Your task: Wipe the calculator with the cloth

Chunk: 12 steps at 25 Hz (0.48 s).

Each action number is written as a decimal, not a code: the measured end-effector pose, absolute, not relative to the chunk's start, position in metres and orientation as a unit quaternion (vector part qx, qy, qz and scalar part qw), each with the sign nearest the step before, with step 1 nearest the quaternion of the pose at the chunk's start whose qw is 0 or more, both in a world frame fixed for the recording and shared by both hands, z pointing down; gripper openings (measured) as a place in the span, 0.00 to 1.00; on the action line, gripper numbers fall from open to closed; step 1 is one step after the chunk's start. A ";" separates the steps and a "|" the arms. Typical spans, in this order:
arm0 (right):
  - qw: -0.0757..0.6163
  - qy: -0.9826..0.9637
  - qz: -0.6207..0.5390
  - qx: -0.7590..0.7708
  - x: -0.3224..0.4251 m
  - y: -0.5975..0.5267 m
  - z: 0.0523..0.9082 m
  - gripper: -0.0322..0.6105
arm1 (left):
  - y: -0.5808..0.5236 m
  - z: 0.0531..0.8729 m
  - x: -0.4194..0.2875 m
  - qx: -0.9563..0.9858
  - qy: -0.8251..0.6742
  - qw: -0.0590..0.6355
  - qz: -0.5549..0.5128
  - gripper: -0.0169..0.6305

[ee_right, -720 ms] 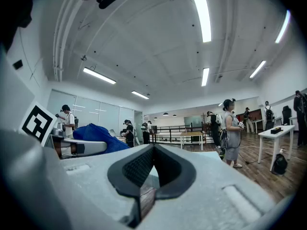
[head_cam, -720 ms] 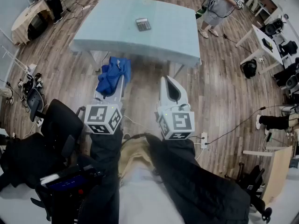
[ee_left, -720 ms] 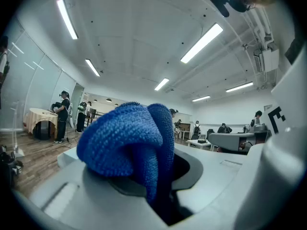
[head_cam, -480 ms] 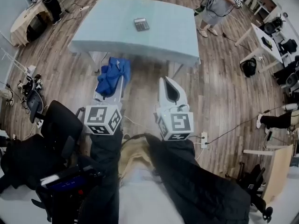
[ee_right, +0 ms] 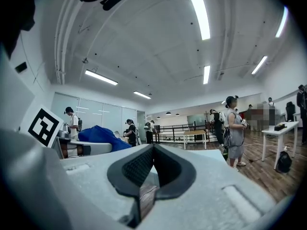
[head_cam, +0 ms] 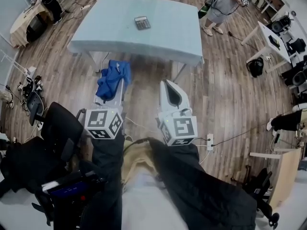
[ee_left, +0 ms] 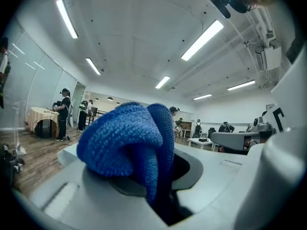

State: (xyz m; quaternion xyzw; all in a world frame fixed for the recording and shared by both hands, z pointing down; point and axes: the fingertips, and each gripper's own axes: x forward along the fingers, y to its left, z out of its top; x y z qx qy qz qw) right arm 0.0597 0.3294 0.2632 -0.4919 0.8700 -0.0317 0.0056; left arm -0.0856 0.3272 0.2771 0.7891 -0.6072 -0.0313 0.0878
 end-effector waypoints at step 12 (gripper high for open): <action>-0.030 0.869 -0.057 -0.491 0.105 0.348 0.313 0.05 | 0.339 0.316 -0.057 0.781 -0.615 0.108 -0.024 0.14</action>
